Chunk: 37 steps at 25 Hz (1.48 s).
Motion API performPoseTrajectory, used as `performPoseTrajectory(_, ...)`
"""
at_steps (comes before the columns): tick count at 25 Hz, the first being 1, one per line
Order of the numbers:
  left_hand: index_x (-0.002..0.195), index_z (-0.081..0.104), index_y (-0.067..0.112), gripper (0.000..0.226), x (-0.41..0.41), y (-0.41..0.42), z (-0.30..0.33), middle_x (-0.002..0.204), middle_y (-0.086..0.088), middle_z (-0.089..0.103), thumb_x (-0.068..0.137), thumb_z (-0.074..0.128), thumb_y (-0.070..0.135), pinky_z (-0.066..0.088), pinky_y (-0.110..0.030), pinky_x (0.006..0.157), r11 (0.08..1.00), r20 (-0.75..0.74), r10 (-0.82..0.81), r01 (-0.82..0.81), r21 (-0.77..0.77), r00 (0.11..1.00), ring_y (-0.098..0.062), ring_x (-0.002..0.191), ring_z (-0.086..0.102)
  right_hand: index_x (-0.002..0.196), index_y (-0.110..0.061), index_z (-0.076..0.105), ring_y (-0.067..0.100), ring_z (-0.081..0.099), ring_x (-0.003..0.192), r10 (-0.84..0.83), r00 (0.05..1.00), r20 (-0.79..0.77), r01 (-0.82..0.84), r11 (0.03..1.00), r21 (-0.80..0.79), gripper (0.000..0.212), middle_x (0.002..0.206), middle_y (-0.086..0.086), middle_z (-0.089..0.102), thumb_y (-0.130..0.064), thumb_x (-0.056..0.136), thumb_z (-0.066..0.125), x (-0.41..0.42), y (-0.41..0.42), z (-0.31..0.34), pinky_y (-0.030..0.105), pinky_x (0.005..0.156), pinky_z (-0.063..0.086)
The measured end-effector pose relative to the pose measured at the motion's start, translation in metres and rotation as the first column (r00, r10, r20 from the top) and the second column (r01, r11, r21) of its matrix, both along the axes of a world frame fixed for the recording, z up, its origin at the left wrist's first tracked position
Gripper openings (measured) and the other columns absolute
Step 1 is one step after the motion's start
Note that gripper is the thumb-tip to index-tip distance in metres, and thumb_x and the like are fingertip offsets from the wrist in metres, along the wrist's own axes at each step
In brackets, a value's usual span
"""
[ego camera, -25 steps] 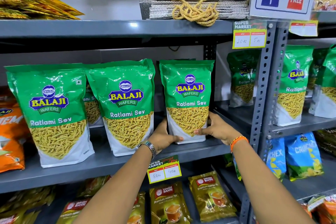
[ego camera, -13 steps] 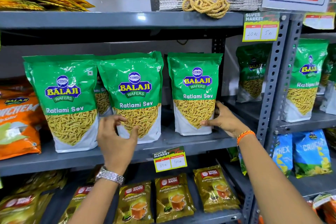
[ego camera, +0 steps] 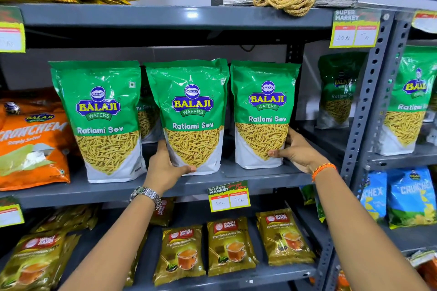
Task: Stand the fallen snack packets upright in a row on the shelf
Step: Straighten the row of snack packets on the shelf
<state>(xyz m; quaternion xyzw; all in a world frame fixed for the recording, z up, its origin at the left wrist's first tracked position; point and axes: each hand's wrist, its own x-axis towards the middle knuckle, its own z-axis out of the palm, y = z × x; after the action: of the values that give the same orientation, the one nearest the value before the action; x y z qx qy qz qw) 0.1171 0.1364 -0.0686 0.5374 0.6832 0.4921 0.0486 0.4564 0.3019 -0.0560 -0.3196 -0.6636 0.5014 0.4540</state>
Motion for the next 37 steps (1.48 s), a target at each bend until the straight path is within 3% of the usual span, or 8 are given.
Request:
performPoseTrajectory(3,0.131,0.042,0.012,0.100,-0.002,0.002,0.002,0.124,-0.008,0.065,0.052,0.098,0.036,0.042,-0.028,0.082,1.000,-0.007,-0.015,0.015,0.009,1.000,-0.025,0.106,0.060,0.116,-0.029,0.060,0.027,0.061,0.126,-0.004,1.000,0.009,0.004,1.000,0.012,0.075,0.123,0.007,0.070,0.018,0.063,0.083,0.000,0.001,0.000,0.047,0.108,0.048)
performPoseTrajectory(10,0.134,0.041,0.010,0.104,-0.005,0.003,0.004,0.111,0.000,0.061,0.053,0.097,0.039,0.041,-0.026,0.077,1.000,-0.038,-0.021,0.020,-0.015,0.999,-0.016,0.096,0.055,0.122,-0.029,0.059,0.019,0.062,0.123,0.005,1.000,-0.016,-0.005,1.000,0.015,0.079,0.123,0.002,0.072,0.015,0.061,0.085,-0.001,0.001,-0.002,0.029,0.095,0.054)
performPoseTrajectory(15,0.125,0.042,0.008,0.096,-0.002,0.002,0.009,0.105,0.001,0.059,0.053,0.097,0.040,0.042,-0.028,0.074,0.999,-0.054,0.003,-0.006,-0.050,0.999,-0.016,0.089,0.053,0.120,-0.027,0.060,0.020,0.063,0.122,-0.013,1.000,0.005,0.012,1.000,0.008,0.078,0.122,0.004,0.072,0.014,0.060,0.087,-0.001,-0.002,-0.001,0.040,0.104,0.050)
performPoseTrajectory(19,0.121,0.043,0.007,0.091,0.000,0.004,0.008,0.110,-0.007,0.064,0.054,0.097,0.037,0.043,-0.029,0.076,0.998,-0.049,0.016,-0.019,-0.053,0.999,-0.024,0.096,0.060,0.118,-0.028,0.061,0.018,0.064,0.120,-0.024,1.000,0.015,0.024,1.000,-0.006,0.082,0.120,0.002,0.074,0.002,0.049,0.092,0.000,-0.006,0.000,0.037,0.100,0.053)
performPoseTrajectory(24,0.117,0.041,0.009,0.088,-0.001,0.005,0.009,0.118,-0.012,0.066,0.054,0.097,0.036,0.043,-0.029,0.077,0.998,-0.045,0.022,-0.024,-0.063,0.999,-0.019,0.091,0.053,0.118,-0.027,0.060,0.023,0.062,0.124,-0.026,0.999,0.034,0.026,1.000,-0.012,0.078,0.121,0.005,0.073,0.018,0.060,0.085,0.000,-0.008,0.002,0.038,0.100,0.052)
performPoseTrajectory(32,0.120,0.043,0.011,0.090,-0.002,0.005,0.009,0.123,-0.012,0.067,0.053,0.097,0.035,0.043,-0.026,0.080,0.998,-0.033,0.005,-0.007,-0.056,0.999,-0.025,0.103,0.062,0.123,-0.026,0.059,0.027,0.060,0.128,-0.032,0.999,0.042,0.032,0.999,-0.005,0.079,0.127,0.009,0.070,0.017,0.062,0.085,0.001,-0.015,0.003,0.041,0.104,0.050)
performPoseTrajectory(34,0.122,0.044,0.010,0.092,-0.003,0.004,0.008,0.120,-0.010,0.067,0.053,0.097,0.038,0.044,-0.026,0.079,0.999,-0.038,0.010,-0.012,-0.048,0.999,-0.030,0.108,0.063,0.122,-0.028,0.059,0.028,0.058,0.131,-0.020,0.999,0.036,0.020,1.000,-0.014,0.078,0.130,0.010,0.069,0.016,0.062,0.085,0.000,-0.016,0.002,0.043,0.107,0.049)
performPoseTrajectory(37,0.121,0.047,0.008,0.092,-0.002,-0.007,0.010,0.109,-0.006,0.067,0.051,0.097,0.041,0.052,-0.033,0.075,0.999,-0.081,0.018,-0.021,-0.034,0.997,-0.024,0.095,0.064,0.124,-0.029,0.055,0.027,0.055,0.135,-0.025,0.999,0.026,0.025,0.999,-0.031,0.086,0.132,0.007,0.067,0.003,0.052,0.090,0.000,-0.020,0.003,0.041,0.107,0.047)
